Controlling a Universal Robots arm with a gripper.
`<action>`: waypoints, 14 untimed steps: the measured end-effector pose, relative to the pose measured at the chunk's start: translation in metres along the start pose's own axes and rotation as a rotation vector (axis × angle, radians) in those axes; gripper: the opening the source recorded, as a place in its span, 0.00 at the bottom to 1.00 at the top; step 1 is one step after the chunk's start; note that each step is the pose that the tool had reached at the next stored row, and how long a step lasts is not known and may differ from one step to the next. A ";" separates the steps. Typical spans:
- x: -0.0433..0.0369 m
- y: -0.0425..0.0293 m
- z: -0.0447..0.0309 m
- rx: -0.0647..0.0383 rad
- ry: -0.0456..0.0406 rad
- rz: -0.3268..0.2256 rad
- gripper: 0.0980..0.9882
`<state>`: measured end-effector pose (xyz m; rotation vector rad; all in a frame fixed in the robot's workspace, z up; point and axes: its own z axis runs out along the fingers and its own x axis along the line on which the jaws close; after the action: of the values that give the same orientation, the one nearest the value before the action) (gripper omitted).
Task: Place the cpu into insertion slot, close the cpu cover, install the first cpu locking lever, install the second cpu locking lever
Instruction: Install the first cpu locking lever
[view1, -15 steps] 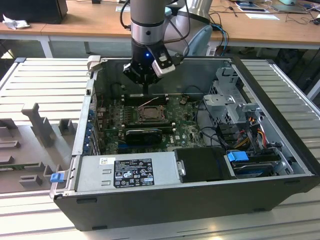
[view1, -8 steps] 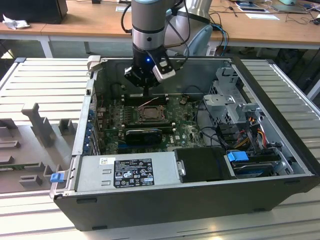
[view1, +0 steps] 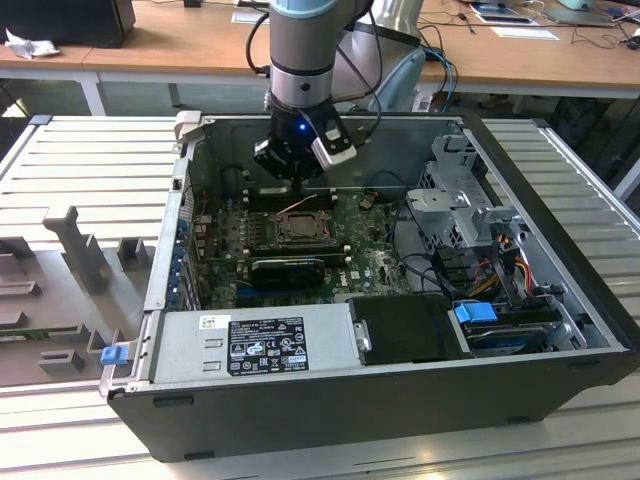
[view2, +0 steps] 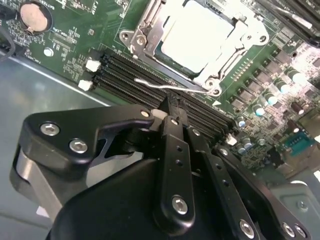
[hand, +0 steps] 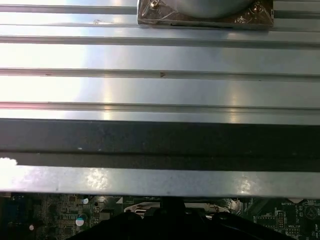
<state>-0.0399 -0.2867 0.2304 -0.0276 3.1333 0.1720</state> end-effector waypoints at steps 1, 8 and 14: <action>-0.0013 -0.0001 0.0005 0.000 0.0000 0.000 0.01; -0.0104 -0.0008 0.0052 0.000 0.0000 0.000 0.01; -0.0168 -0.0022 0.0132 0.000 0.0006 -0.007 0.01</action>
<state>-0.0230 -0.2871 0.2171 -0.0380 3.1335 0.1718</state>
